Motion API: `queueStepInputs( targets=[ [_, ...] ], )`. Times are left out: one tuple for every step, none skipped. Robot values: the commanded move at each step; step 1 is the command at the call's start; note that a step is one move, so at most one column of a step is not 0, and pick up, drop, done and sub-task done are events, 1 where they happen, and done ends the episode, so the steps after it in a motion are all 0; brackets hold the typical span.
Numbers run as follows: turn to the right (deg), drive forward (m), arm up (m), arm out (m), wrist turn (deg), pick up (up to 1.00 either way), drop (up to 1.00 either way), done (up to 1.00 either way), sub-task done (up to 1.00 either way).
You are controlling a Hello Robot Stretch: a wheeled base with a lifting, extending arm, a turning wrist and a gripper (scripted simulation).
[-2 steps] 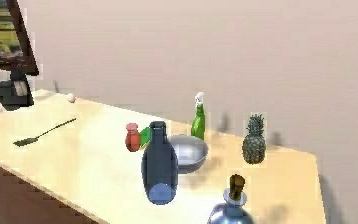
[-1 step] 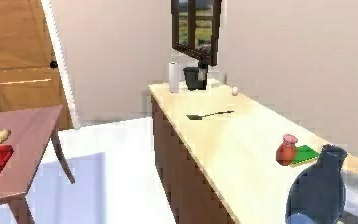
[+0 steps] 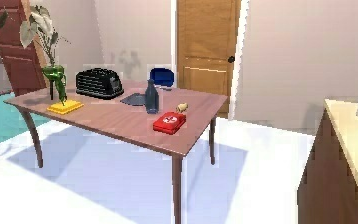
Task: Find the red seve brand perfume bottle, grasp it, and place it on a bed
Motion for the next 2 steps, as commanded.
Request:
queueStepInputs(
  targets=[
    [-12.0,0.0,0.0,0.0,0.0,0.0,0.0,0.0,0.0],
    [0.0,0.0,0.5,0.0,0.0,0.0,0.0,0.0,0.0]
  ],
)
